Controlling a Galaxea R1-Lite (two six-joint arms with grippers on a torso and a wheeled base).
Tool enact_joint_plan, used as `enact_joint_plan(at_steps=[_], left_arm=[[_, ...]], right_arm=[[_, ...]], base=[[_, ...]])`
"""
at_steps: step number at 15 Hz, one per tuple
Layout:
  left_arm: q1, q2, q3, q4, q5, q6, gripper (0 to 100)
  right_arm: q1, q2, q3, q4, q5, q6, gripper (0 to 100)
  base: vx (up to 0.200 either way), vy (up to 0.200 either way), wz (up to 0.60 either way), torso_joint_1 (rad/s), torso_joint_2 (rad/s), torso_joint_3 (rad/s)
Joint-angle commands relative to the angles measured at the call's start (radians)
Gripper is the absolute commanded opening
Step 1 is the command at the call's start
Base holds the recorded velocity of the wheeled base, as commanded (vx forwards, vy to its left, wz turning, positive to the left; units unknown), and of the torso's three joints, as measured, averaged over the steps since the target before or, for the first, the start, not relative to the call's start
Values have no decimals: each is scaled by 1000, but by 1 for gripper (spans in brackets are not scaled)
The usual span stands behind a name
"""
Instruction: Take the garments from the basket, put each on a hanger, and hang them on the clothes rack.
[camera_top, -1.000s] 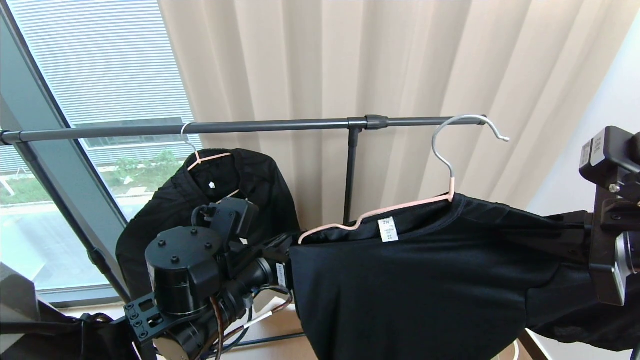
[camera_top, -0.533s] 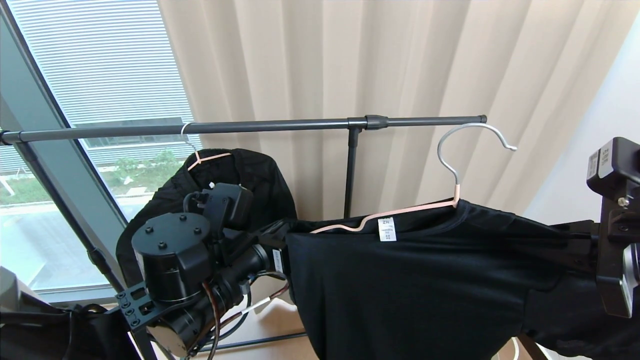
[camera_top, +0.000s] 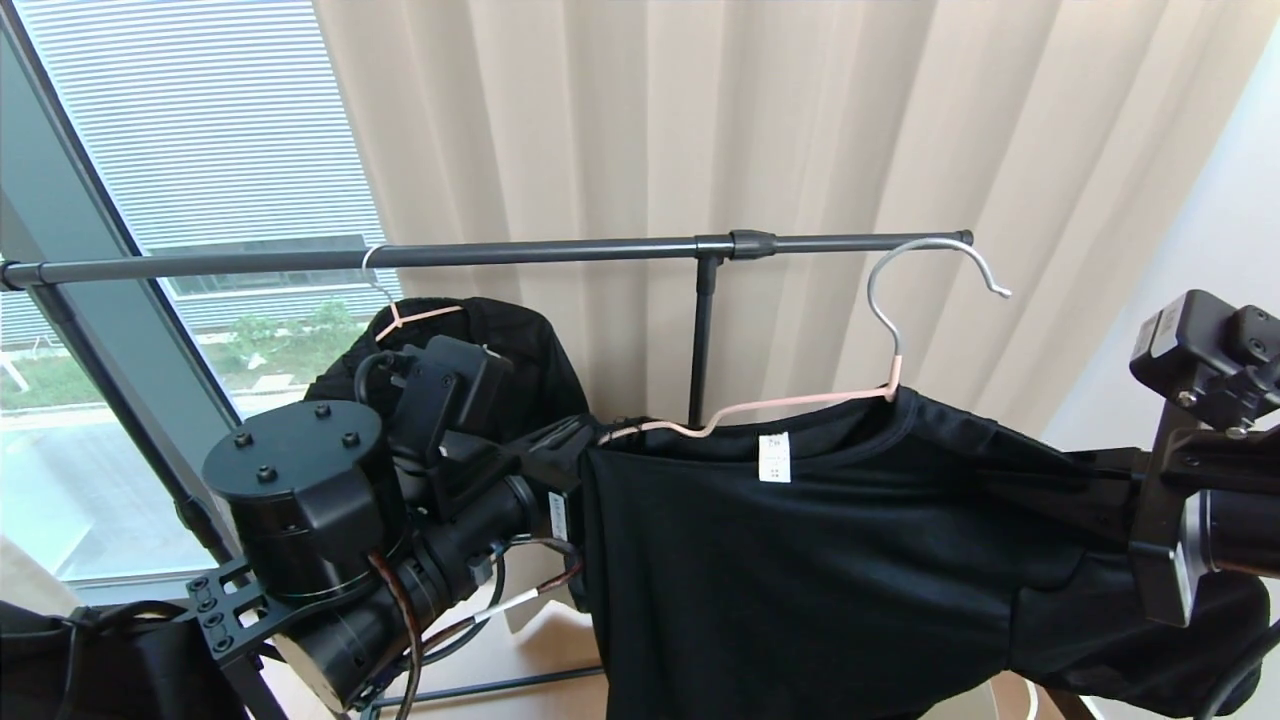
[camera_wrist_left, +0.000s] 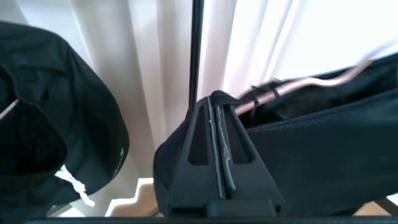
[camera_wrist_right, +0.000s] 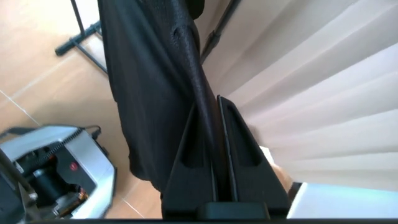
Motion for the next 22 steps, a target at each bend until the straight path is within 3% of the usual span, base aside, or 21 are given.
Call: enact_joint_plan(at_steps=[1, 4, 9, 12, 15, 18, 22], left_arm=[[-14, -6, -5, 0, -14, 2, 0], [-40, -8, -22, 0, -17, 8, 0], [-57, -8, -49, 23, -24, 8, 0], [-68, -14, -98, 78, -26, 8, 0], [-91, -20, -155, 133, -46, 8, 0], [-117, -45, -247, 281, -47, 28, 0], [-132, -49, -252, 287, -61, 27, 0]], right_arm=[[6, 39, 25, -26, -5, 13, 0], [38, 74, 30, -67, -70, 36, 0], [120, 94, 157, -251, -56, 171, 0], [120, 126, 243, -403, 57, 208, 0], [120, 185, 281, -517, 64, 271, 0], [115, 248, 338, -659, 107, 271, 0], [98, 297, 340, -707, 154, 271, 0]], base=[[0, 0, 0, 0, 0, 0], [0, 0, 0, 0, 0, 0], [0, 0, 0, 0, 0, 0], [0, 0, 0, 0, 0, 0], [0, 0, 0, 0, 0, 0], [0, 0, 0, 0, 0, 0], [0, 0, 0, 0, 0, 0]])
